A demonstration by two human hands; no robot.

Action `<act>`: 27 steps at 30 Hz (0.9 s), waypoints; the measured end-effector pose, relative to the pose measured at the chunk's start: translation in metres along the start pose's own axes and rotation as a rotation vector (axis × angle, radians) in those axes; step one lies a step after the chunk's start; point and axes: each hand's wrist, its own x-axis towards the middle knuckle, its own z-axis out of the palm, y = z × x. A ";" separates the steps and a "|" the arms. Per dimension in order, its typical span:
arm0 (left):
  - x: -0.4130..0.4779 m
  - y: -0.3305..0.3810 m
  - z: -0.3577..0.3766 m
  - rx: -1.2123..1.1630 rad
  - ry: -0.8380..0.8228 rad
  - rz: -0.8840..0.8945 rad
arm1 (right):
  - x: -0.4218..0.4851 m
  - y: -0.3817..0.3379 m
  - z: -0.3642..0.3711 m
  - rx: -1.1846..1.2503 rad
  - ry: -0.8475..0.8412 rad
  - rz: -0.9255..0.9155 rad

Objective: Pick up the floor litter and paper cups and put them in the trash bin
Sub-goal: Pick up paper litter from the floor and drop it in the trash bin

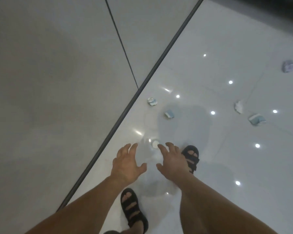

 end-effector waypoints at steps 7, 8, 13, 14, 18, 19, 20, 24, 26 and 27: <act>0.110 0.029 0.039 -0.043 -0.055 -0.071 | 0.106 0.078 0.031 -0.089 -0.135 -0.047; 0.127 0.034 0.044 -0.072 -0.047 -0.070 | 0.120 0.086 0.038 -0.091 -0.137 -0.040; 0.203 0.035 0.079 -0.122 -0.064 -0.037 | 0.187 0.097 0.086 -0.054 -0.130 -0.072; 0.218 0.030 0.088 -0.108 -0.076 -0.022 | 0.201 0.097 0.099 -0.039 -0.124 -0.076; 0.270 0.000 0.127 -0.075 -0.094 -0.007 | 0.250 0.099 0.156 0.007 -0.111 -0.071; 0.277 -0.008 0.135 -0.075 -0.094 -0.005 | 0.258 0.100 0.166 0.008 -0.123 -0.065; 0.283 -0.015 0.142 -0.074 -0.098 0.000 | 0.264 0.101 0.175 0.016 -0.137 -0.053; 0.295 -0.044 0.169 -0.113 -0.137 -0.011 | 0.278 0.100 0.213 0.105 -0.164 0.003; 0.298 -0.051 0.174 -0.133 -0.155 -0.014 | 0.279 0.102 0.219 0.178 -0.174 0.032; 0.299 -0.054 0.175 -0.150 -0.163 -0.015 | 0.279 0.103 0.218 0.225 -0.177 0.045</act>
